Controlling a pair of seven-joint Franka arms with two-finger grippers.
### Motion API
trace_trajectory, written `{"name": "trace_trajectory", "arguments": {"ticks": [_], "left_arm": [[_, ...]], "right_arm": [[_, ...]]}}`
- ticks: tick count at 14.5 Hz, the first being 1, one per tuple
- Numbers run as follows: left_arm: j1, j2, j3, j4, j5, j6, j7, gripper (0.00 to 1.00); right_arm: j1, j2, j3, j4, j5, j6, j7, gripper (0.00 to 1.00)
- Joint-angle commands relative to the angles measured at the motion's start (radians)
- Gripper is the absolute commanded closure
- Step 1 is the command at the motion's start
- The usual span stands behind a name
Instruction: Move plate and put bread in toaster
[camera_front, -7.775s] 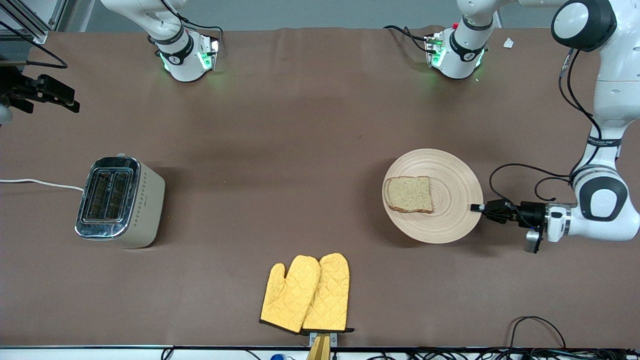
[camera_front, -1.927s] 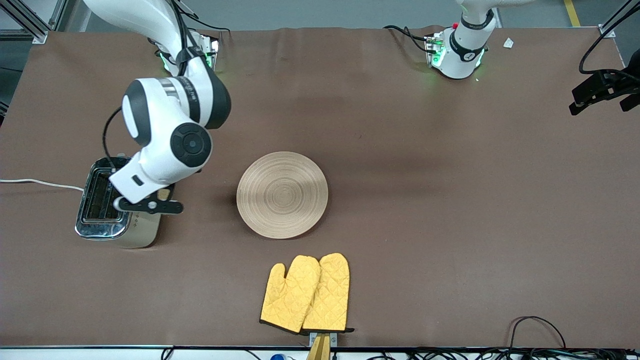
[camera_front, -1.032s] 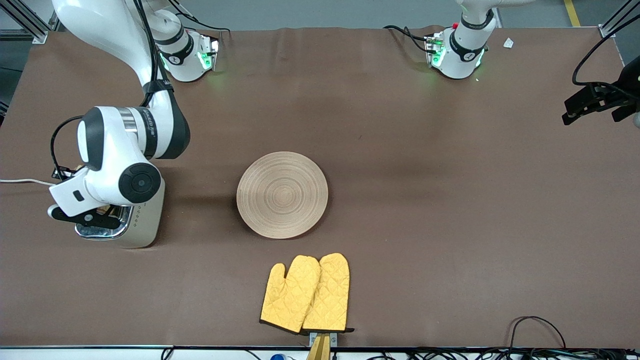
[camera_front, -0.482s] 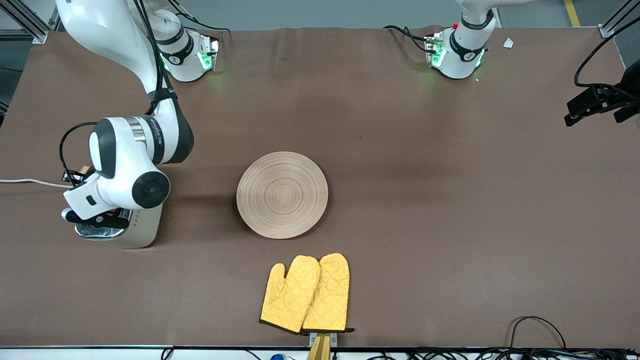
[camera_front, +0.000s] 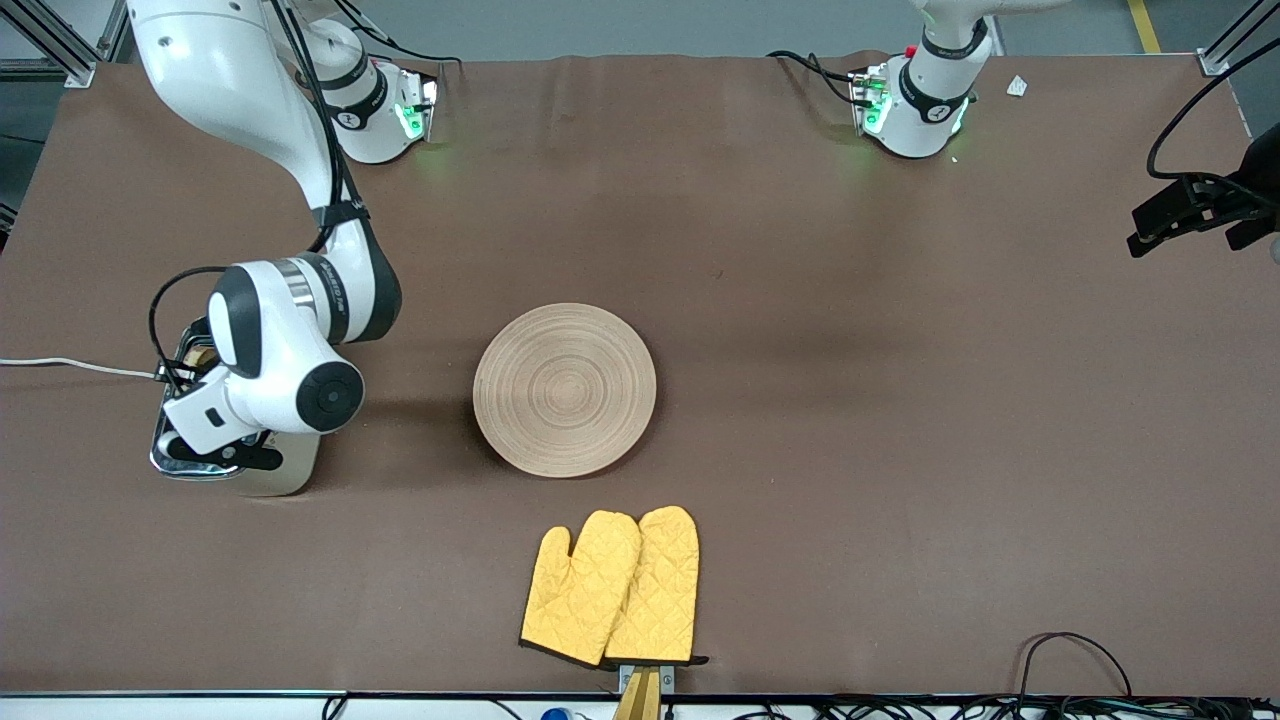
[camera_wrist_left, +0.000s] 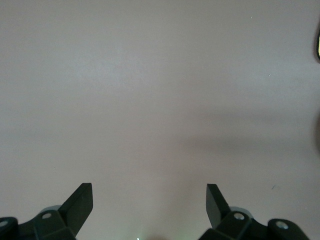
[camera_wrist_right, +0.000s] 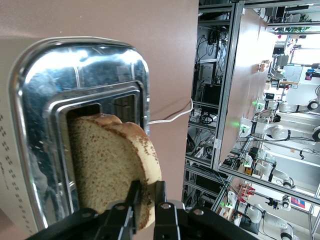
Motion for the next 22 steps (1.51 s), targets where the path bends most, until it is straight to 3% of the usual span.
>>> {"name": "trace_trajectory", "arguments": {"ticks": [1, 2, 3, 4, 8, 11, 14, 17, 22], "left_arm": [[-0.001, 0.005, -0.001, 0.013, 0.017, 0.005, 0.016, 0.00], [0.002, 0.005, -0.001, 0.013, 0.017, 0.007, 0.016, 0.00], [0.005, 0.006, -0.001, 0.013, 0.017, 0.007, 0.016, 0.00], [0.003, 0.006, -0.001, 0.013, 0.017, 0.007, 0.016, 0.00], [-0.009, 0.012, -0.001, 0.014, 0.019, 0.010, 0.018, 0.00], [-0.010, 0.012, -0.001, 0.013, 0.019, 0.024, 0.016, 0.00], [-0.006, 0.011, -0.002, 0.013, 0.019, 0.024, 0.021, 0.00], [-0.003, 0.008, -0.002, 0.013, 0.019, 0.022, 0.050, 0.00], [0.002, -0.003, -0.002, 0.013, 0.011, -0.014, 0.062, 0.00]], "right_arm": [[-0.046, 0.009, 0.008, 0.016, 0.077, 0.030, 0.014, 0.14], [-0.056, 0.006, 0.008, 0.025, 0.131, 0.044, 0.011, 0.01], [-0.060, -0.002, 0.010, 0.040, 0.188, 0.045, 0.003, 0.00], [-0.057, -0.005, 0.010, 0.072, 0.238, 0.038, 0.000, 0.00], [-0.036, -0.103, 0.014, 0.114, 0.305, 0.012, -0.001, 0.00], [-0.063, -0.221, 0.004, 0.114, 0.482, 0.012, -0.003, 0.00], [-0.099, -0.338, 0.004, 0.114, 0.565, 0.012, -0.088, 0.00], [-0.152, -0.413, 0.004, 0.114, 0.610, 0.010, -0.202, 0.00], [-0.240, -0.459, 0.004, 0.111, 0.635, -0.007, -0.464, 0.00]]}}
